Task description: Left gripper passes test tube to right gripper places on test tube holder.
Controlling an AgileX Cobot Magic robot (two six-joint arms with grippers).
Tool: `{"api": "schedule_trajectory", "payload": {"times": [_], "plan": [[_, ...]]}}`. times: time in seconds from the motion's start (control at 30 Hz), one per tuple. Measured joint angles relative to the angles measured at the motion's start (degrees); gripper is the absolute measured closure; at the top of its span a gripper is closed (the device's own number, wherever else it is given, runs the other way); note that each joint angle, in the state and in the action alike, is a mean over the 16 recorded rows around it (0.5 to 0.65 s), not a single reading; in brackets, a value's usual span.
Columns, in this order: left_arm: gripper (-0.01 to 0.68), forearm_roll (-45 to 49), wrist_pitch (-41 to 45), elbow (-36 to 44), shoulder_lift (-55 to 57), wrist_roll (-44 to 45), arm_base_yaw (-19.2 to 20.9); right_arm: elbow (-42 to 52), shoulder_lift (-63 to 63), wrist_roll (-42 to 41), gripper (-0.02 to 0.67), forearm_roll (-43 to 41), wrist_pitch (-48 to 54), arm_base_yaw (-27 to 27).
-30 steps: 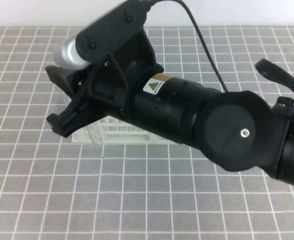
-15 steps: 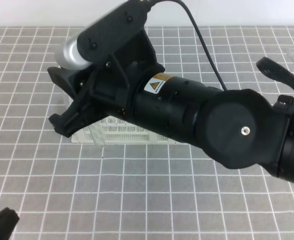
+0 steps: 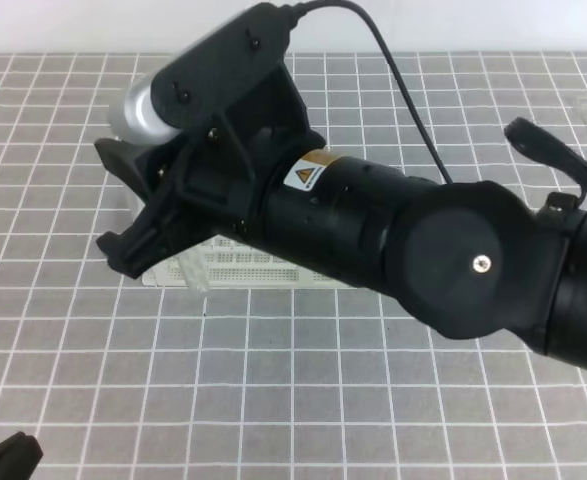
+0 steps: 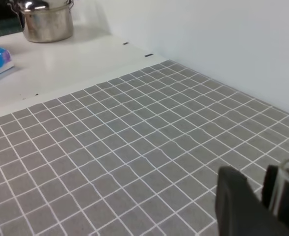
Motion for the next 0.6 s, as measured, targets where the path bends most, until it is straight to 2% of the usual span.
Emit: {"api": "schedule_trajectory", "payload": {"times": [0.2, 0.33, 0.43, 0.6], "plan": [[0.673, 0.07, 0.01, 0.04, 0.03, 0.00, 0.00, 0.08, 0.19, -0.96, 0.561, -0.25, 0.04, -0.33], [0.673, 0.09, -0.04, 0.09, 0.06, -0.01, -0.01, 0.60, 0.24, 1.48, 0.561, -3.77, -0.82, -1.27], [0.673, 0.09, -0.04, 0.09, 0.07, -0.01, -0.01, 1.68, 0.25, 7.89, 0.561, -10.54, -3.42, -2.51], [0.673, 0.07, 0.01, 0.04, 0.06, 0.00, 0.00, 4.41, 0.76, 25.44, 0.561, -26.65, -11.76, -5.94]]}}
